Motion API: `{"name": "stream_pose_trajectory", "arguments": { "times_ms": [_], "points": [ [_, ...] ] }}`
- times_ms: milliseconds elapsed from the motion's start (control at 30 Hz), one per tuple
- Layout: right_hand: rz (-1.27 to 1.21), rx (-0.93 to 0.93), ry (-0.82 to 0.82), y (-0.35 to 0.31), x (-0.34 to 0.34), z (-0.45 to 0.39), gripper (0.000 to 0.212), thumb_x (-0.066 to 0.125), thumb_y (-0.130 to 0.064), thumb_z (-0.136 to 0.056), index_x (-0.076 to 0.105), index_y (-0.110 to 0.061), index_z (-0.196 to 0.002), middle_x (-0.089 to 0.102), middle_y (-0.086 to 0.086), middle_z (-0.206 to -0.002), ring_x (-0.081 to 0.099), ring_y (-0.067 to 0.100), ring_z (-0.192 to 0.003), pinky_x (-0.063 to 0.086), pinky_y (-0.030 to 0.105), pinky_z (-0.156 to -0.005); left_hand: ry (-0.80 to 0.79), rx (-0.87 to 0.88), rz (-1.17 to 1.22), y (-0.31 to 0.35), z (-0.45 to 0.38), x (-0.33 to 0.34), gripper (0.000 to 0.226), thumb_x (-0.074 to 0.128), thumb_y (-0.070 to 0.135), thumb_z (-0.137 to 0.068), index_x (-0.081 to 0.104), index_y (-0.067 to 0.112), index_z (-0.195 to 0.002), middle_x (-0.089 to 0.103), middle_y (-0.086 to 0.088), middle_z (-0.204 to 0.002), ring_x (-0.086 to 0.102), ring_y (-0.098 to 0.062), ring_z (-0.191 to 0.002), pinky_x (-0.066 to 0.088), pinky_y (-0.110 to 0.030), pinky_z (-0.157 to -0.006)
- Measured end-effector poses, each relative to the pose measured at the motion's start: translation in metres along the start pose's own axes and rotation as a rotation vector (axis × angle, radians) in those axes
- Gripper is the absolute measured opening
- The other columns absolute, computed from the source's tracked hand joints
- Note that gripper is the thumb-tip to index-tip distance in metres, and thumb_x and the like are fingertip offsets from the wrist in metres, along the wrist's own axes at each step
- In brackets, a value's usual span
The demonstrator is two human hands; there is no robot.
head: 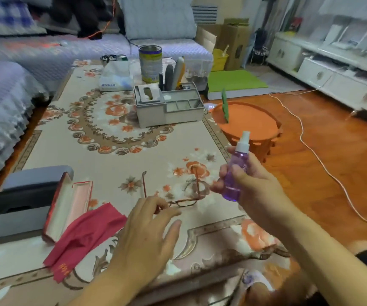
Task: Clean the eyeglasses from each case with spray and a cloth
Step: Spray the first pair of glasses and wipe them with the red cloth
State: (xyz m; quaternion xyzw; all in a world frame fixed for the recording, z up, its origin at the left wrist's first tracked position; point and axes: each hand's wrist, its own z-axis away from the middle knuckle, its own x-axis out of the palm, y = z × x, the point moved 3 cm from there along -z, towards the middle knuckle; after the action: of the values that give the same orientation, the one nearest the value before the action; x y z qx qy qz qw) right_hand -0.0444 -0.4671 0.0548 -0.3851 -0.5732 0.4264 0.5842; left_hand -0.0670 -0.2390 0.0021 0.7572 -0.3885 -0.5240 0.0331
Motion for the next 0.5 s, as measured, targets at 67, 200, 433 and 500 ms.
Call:
{"name": "stream_pose_trajectory", "arguments": {
  "times_ms": [67,200,433,500],
  "points": [
    [-0.120,0.092,-0.159,-0.013,-0.013,-0.012,0.040,0.056,-0.009,-0.096,0.051,-0.016,-0.135,0.056,0.012,-0.091,0.057,0.028,-0.074,0.052,0.050,-0.083,-0.054,-0.065,-0.150,0.004,-0.031,0.009,0.037,0.045,0.042,-0.096,0.074,0.021,-0.102,0.056,0.006,-0.095,0.051,-0.018,-0.095,0.050,-0.037,-0.082],
    [-0.274,0.213,-0.381,-0.012,-0.018,-0.026,0.028,0.062,-0.028,-0.093,0.055,-0.012,-0.114,0.045,0.010,-0.078,0.047,0.020,-0.058,0.049,0.037,-0.062,-0.379,-0.357,-0.417,0.022,-0.095,0.049,0.043,0.042,0.051,-0.099,0.071,0.022,-0.110,0.061,-0.005,-0.115,0.047,-0.029,-0.114,0.038,-0.044,-0.097],
    [-0.353,0.211,-0.439,-0.001,-0.010,-0.027,0.030,0.053,-0.037,-0.098,0.059,-0.009,-0.109,0.054,0.009,-0.087,0.053,0.019,-0.065,0.047,0.032,-0.060,-0.534,-0.505,-0.412,0.031,-0.111,0.077,0.018,0.051,0.030,-0.094,0.063,0.027,-0.106,0.064,-0.003,-0.112,0.050,-0.029,-0.114,0.040,-0.044,-0.096],
    [-0.311,0.184,-0.418,-0.002,-0.011,-0.028,0.033,0.053,-0.035,-0.098,0.062,-0.008,-0.114,0.056,0.010,-0.090,0.056,0.022,-0.073,0.048,0.035,-0.067,-0.470,-0.526,-0.375,0.031,-0.111,0.068,0.015,0.052,0.032,-0.094,0.064,0.025,-0.091,0.065,0.000,-0.100,0.054,-0.027,-0.106,0.043,-0.042,-0.090]
  ]
}}
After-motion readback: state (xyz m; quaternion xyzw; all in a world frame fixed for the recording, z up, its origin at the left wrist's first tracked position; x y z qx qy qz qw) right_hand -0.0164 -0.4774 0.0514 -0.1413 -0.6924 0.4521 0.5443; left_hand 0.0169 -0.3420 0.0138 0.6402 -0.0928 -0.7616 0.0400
